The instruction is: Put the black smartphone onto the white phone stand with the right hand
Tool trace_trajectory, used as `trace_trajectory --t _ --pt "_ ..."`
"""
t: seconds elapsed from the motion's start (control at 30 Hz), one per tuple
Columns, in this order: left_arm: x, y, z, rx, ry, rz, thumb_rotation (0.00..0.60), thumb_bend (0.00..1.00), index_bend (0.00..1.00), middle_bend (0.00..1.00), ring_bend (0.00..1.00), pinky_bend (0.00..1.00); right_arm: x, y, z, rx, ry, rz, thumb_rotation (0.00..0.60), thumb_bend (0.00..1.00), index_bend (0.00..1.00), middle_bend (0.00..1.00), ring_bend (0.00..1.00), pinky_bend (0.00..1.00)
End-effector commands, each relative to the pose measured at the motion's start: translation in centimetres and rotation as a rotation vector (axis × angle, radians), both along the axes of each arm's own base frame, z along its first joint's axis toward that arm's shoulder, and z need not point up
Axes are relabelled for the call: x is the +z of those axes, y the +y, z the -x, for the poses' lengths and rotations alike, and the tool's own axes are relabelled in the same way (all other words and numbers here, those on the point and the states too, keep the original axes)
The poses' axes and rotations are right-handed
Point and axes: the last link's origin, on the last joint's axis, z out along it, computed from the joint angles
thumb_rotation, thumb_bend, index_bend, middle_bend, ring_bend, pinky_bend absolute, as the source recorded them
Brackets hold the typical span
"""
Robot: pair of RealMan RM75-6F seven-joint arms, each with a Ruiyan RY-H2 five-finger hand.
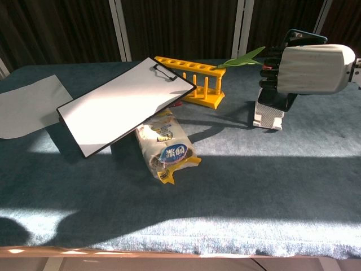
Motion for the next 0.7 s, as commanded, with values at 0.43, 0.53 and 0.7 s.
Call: trace_trajectory --t 0.43,0.53,0.7 --pt "0.0 0.0 0.0 0.002 -0.001 -0.002 0.6 0.37 0.0 0.0 0.0 0.03 -1.0 0.1 0.7 -0.032 0.011 -0.021 0.6 0.4 0.93 0.68 0.59 0.49" --pt "0.0 0.0 0.0 0.003 0.0 0.0 0.6 0.37 0.0 0.0 0.0 0.03 -1.3 0.1 0.8 -0.038 0.012 -0.023 0.6 0.4 0.93 0.68 0.6 0.49" --pt "0.0 0.0 0.0 0.005 0.001 -0.001 0.6 0.37 0.0 0.0 0.0 0.03 -1.6 0.1 0.9 -0.047 0.013 -0.028 0.6 0.4 0.93 0.68 0.59 0.49"
